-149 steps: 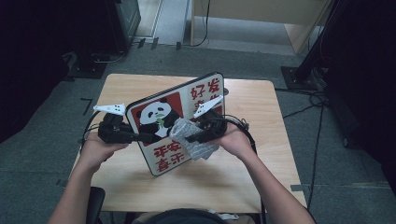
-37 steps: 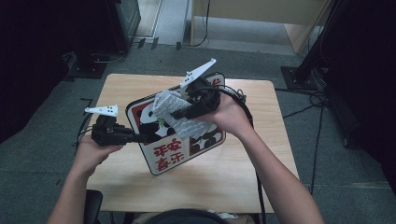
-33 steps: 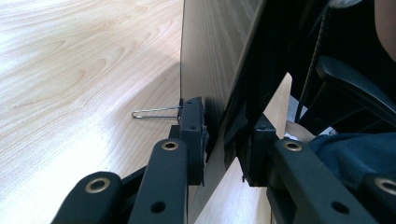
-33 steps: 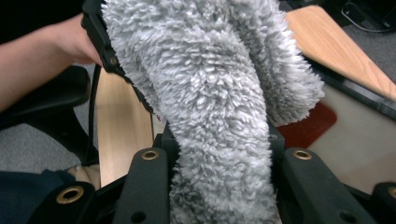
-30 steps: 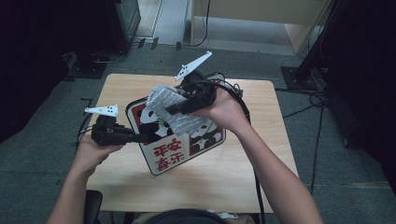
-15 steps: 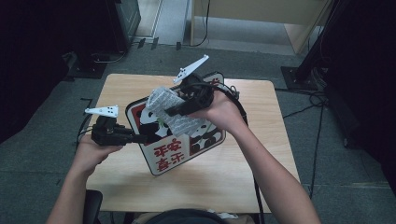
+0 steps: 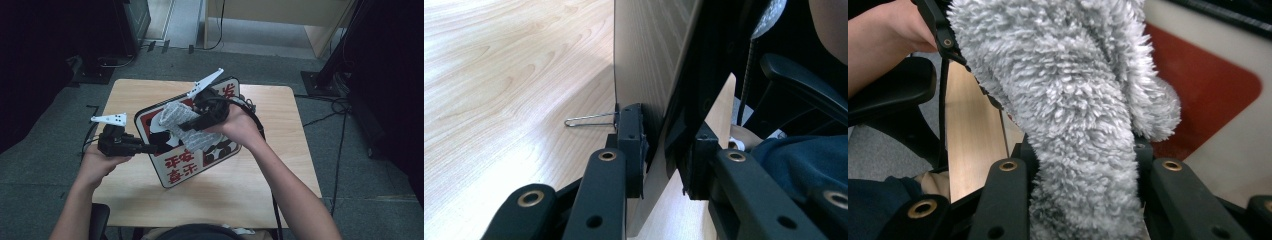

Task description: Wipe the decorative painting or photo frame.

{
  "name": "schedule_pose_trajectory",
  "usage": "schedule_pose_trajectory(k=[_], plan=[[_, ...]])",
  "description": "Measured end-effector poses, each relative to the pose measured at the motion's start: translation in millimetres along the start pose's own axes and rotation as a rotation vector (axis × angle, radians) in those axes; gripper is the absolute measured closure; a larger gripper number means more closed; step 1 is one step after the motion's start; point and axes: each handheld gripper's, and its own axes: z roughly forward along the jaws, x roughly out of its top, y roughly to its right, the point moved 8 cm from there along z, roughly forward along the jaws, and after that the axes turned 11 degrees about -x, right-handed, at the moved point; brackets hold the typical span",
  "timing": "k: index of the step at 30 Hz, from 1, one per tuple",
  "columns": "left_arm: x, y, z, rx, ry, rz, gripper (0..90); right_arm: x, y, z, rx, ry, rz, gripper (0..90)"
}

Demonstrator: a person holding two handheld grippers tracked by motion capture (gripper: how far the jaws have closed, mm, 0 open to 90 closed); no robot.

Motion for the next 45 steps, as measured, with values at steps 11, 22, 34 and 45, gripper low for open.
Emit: schedule_pose_trajectory(k=[11, 22, 34, 45], plan=[[0.1, 0.1, 0.1, -0.001, -0.001, 0.003, 75.1, -15.3, -1.2, 8.8, 0.012, -0.015, -0.003, 65.9], [0.1, 0.6, 0.7, -0.002, -0.002, 0.004, 74.9, -29.9, -2.3, 17.0, 0.022, -0.025, 0.002, 65.9], [0.0, 0.7, 0.7, -0.003, -0.004, 0.006, 74.8, -48.7, -4.8, 27.7, 0.04, -0.027, 0.016, 65.9], [-0.1, 0.9, 0.8, -0.006, -0.005, 0.004, 74.7, -63.9, -7.1, 36.8, 0.046, -0.036, 0.034, 66.0]])
